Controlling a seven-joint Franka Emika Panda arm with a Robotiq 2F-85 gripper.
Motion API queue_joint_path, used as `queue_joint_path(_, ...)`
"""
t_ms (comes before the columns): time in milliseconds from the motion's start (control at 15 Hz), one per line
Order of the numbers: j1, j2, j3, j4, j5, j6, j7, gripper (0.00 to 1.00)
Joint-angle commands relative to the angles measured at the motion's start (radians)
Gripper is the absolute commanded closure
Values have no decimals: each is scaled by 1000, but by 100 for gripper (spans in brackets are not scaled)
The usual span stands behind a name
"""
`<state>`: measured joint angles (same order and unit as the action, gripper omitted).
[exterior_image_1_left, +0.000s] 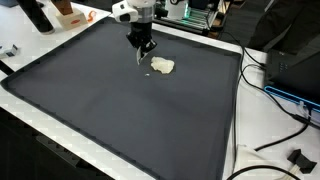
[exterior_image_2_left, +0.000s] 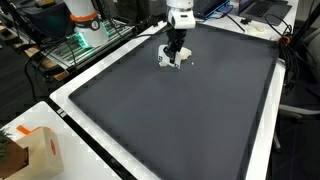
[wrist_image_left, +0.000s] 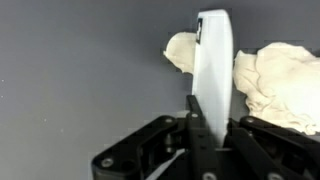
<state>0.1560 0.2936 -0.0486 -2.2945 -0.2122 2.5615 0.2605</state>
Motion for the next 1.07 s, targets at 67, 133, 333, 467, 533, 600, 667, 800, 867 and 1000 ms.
queue_joint_path(67, -8, -96, 7, -85, -16, -20, 0, 99)
queue_joint_path(133, -3, -119, 8, -95, -23, -29, 12, 99)
queue_joint_path(333, 0, -185, 25, -118, -25, -54, 24, 99)
queue_joint_path(467, 0, -233, 43, -129, -22, -74, 33, 99)
queue_joint_path(533, -2, -258, 57, -132, -7, -87, 32, 99)
queue_joint_path(600, -3, -279, 68, -133, -2, -100, 37, 99)
queue_joint_path(667, -4, -300, 81, -133, 9, -114, 43, 99)
queue_joint_path(800, -5, -335, 105, -125, 25, -137, 74, 99)
queue_joint_path(867, -6, -349, 117, -120, 34, -143, 90, 99)
queue_joint_path(1000, -7, -368, 137, -110, 51, -153, 119, 99)
